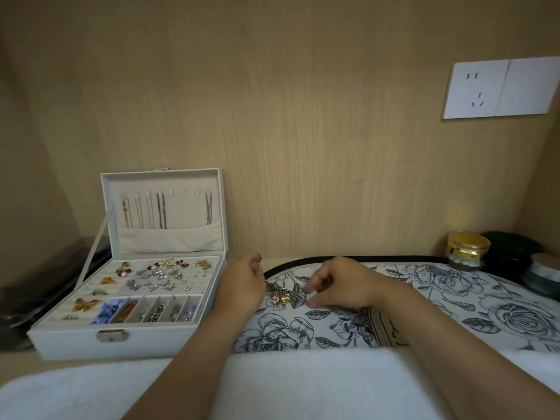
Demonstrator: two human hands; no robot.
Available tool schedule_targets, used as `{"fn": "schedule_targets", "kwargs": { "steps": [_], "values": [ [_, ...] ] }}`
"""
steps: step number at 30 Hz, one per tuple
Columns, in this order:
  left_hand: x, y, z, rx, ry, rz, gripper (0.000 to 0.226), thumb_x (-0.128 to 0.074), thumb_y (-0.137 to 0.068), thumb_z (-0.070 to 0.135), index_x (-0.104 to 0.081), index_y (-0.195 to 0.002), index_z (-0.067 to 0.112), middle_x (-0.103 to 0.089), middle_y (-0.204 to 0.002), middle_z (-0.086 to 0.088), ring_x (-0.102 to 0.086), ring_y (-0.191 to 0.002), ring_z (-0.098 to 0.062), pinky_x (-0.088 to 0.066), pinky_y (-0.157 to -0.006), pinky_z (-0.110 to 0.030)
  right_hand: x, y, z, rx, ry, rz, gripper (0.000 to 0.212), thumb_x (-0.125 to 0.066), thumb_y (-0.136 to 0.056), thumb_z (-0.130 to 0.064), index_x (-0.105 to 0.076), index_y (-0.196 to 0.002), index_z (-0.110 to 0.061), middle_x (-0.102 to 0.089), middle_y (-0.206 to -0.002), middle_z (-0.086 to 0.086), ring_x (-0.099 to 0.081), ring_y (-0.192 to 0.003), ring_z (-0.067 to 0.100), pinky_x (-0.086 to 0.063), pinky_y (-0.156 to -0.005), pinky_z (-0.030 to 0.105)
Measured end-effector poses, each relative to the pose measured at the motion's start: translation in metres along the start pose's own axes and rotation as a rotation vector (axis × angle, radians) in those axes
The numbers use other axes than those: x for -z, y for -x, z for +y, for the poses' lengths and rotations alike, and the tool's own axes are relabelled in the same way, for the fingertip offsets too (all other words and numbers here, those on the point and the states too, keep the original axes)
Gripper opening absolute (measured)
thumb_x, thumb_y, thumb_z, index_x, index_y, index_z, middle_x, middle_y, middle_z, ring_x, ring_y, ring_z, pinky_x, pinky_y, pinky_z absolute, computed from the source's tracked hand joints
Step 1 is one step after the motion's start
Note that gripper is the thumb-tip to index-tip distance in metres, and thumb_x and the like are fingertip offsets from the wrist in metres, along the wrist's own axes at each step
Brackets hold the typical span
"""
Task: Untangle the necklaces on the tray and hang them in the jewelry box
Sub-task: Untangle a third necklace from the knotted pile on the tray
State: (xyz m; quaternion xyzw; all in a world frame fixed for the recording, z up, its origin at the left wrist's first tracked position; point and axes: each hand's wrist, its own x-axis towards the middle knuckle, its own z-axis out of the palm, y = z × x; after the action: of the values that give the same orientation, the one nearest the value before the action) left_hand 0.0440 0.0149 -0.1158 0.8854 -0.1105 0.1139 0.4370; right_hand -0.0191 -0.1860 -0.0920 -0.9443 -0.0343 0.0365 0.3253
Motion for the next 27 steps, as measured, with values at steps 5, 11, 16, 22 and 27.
{"fn": "schedule_targets", "kwargs": {
  "steps": [5,11,16,22,27],
  "values": [
    [0.000,0.005,-0.001,-0.114,-0.137,-0.014,0.027,-0.057,-0.090,0.001,-0.065,-0.113,0.013,-0.062,-0.111,-0.005,-0.058,-0.097,-0.016,-0.045,-0.078,-0.022,0.010,0.004,0.003,-0.023,0.037,0.024,0.007,-0.074,-0.088,-0.021,-0.078,-0.083,-0.018,-0.066,-0.063,-0.029,-0.063,-0.056,-0.005,-0.052,-0.051,0.020],
    [-0.004,0.010,0.003,-0.408,-0.160,-0.091,0.015,-0.064,-0.093,0.018,-0.069,-0.103,0.027,-0.056,-0.103,0.009,-0.052,-0.098,-0.007,-0.047,-0.088,-0.025,0.012,0.001,0.013,-0.075,0.112,0.085,0.013,-0.065,-0.092,-0.024,-0.071,-0.082,-0.019,-0.069,-0.077,-0.010,-0.069,-0.061,0.009,-0.053,-0.052,0.023],
    [-0.015,0.016,0.005,-0.493,-0.323,-0.252,0.024,-0.061,-0.094,0.037,-0.067,-0.117,0.034,-0.060,-0.115,0.011,-0.046,-0.113,-0.010,-0.036,-0.099,-0.030,0.013,-0.003,0.015,-0.044,0.138,0.051,0.035,-0.058,-0.090,-0.002,-0.072,-0.094,-0.034,-0.068,-0.099,-0.008,-0.069,-0.088,0.013,-0.062,-0.076,0.033],
    [-0.008,0.014,0.001,-0.427,-0.331,-0.235,0.039,-0.062,-0.088,0.033,-0.055,-0.127,0.037,-0.055,-0.122,0.017,-0.040,-0.118,-0.007,-0.031,-0.103,-0.029,0.007,-0.002,0.011,0.024,0.184,0.039,0.058,-0.053,-0.079,0.013,-0.074,-0.110,-0.033,-0.066,-0.108,-0.004,-0.064,-0.096,0.010,-0.055,-0.078,0.022],
    [-0.004,0.015,0.002,-0.398,-0.319,-0.245,0.019,-0.064,-0.082,0.028,-0.052,-0.096,0.034,-0.053,-0.105,0.016,-0.041,-0.110,-0.010,-0.033,-0.098,-0.031,-0.009,-0.002,0.002,0.129,0.081,0.128,0.011,-0.072,-0.088,-0.021,-0.079,-0.094,-0.028,-0.071,-0.091,0.003,-0.066,-0.060,0.005,-0.055,-0.064,0.025]
  ]
}}
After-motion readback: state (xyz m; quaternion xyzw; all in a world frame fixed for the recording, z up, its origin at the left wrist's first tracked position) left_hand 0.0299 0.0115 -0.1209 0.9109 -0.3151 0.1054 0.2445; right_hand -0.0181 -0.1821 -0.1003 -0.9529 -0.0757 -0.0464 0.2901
